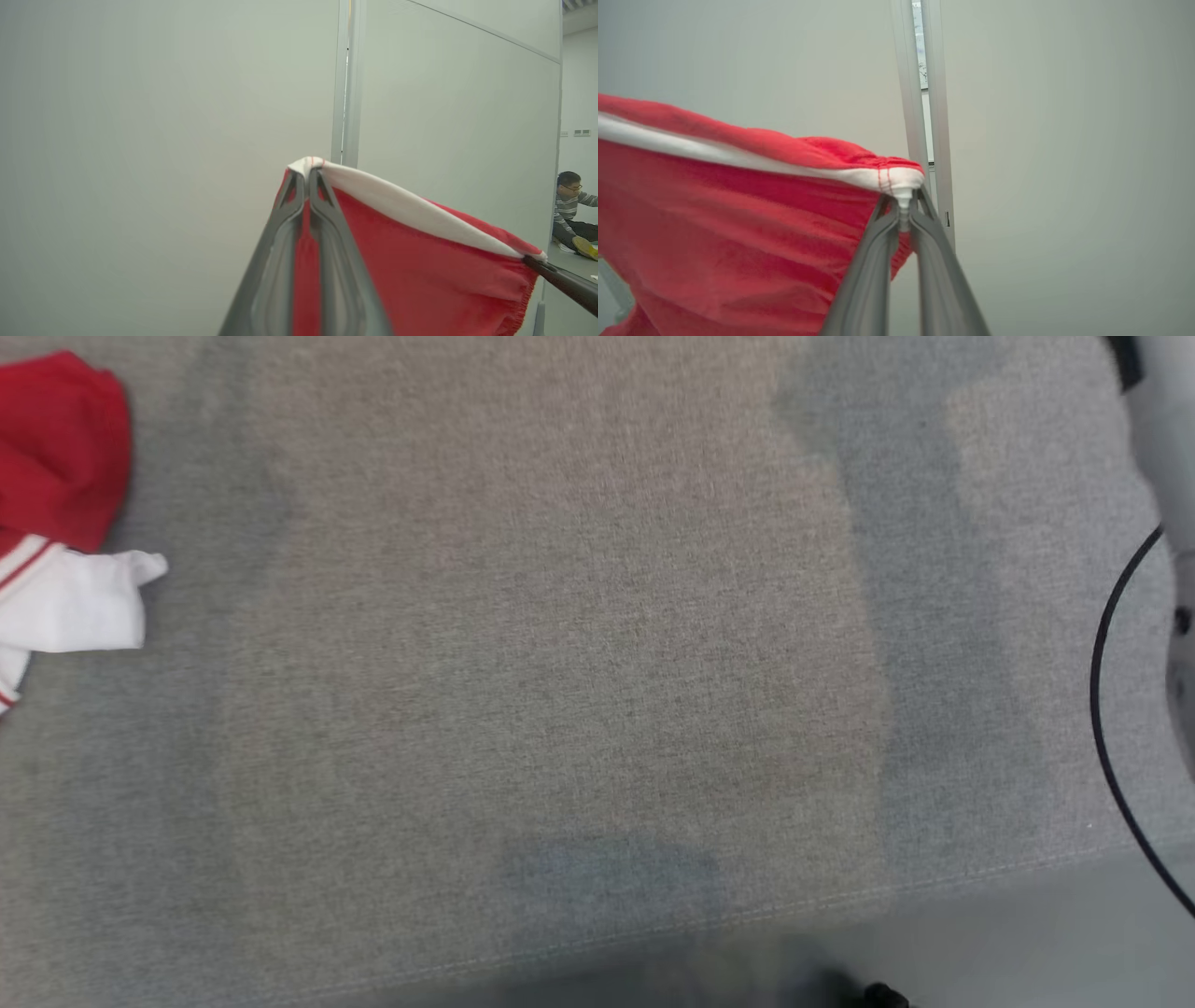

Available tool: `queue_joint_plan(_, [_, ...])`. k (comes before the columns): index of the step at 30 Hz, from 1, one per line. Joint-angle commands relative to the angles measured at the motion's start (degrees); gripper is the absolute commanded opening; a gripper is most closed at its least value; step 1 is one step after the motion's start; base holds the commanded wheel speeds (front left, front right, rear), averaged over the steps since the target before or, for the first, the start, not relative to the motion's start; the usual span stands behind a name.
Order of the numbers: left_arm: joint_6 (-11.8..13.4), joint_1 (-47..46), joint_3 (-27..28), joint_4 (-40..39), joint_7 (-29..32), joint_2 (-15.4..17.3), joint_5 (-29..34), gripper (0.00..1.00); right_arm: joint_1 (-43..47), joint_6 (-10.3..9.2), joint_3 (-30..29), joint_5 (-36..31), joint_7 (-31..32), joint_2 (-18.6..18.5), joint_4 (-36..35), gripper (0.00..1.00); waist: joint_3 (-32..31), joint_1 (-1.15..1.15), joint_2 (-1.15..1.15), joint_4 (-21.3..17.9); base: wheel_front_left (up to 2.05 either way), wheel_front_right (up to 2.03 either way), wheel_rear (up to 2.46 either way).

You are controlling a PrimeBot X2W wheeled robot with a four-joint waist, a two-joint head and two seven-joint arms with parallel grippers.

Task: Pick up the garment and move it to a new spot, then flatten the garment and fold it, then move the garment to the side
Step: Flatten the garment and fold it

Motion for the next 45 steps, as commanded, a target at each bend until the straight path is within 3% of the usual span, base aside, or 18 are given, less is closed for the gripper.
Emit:
queue_joint_plan(1, [0.00,-3.66,0.37,0.82,-2.17,0.94,-0.65,0.00,-2.64,-0.15,-2.91,-3.27,-1.63,0.03,1.72,0.00,6.48,-0.01,0.00,-2.77,0.00,0.00,0.00])
queue_joint_plan(7, [0.02,-8.02,-0.42,2.27,-6.89,0.26,-3.21,0.00,-6.04,-0.17,-9.58,-12.00,-2.63,1.06,-2.15,0.00,8.91,-0.01,0.00,-1.66,0.00,0.00,0.00])
queue_joint_plan(10, [0.01,-5.90,-1.29,2.95,-7.29,0.19,-4.41,0.00,-3.33,-0.14,-8.62,-14.53,-2.61,1.77,-3.31,0.00,9.72,-0.01,0.00,-1.08,0.00,0.00,0.00])
queue_joint_plan(13, [-0.06,0.80,-3.37,3.31,-7.60,0.04,-6.66,0.00,0.81,-0.12,-3.92,-15.97,-2.64,1.83,-3.73,0.00,9.30,-0.01,0.00,-0.02,0.00,0.00,0.00])
queue_joint_plan(20, [-0.03,19.88,-5.40,-2.60,-8.82,1.96,-11.59,0.00,12.77,-0.12,9.59,-9.71,-0.33,-3.83,-7.85,0.00,4.16,-0.01,0.00,2.38,0.00,0.00,0.00])
queue_joint_plan(28, [4.60,42.52,-4.65,-12.39,-8.35,2.91,-16.09,0.00,25.34,-0.12,19.95,1.89,9.27,-13.04,-18.07,0.00,-4.41,-0.01,0.00,4.08,0.00,0.00,0.00])
queue_joint_plan(33, [7.75,54.85,-4.91,-16.13,-7.59,2.80,-18.36,0.00,33.89,-0.13,21.22,6.92,14.91,-16.69,-21.31,0.00,-10.42,-0.01,0.00,5.12,0.00,0.00,0.00])
queue_joint_plan(37, [9.31,62.36,-6.66,-17.41,-6.76,1.49,-19.76,0.00,40.43,-0.13,18.82,9.19,17.99,-16.54,-21.23,0.00,-14.40,-0.01,0.00,6.10,0.00,0.00,0.00])
queue_joint_plan(45, [10.96,71.76,-9.55,-17.92,-6.30,-0.45,-21.48,0.00,50.92,-0.14,14.95,6.72,27.71,-17.56,-22.54,0.00,-20.23,-0.01,0.00,7.19,0.00,0.00,0.00])
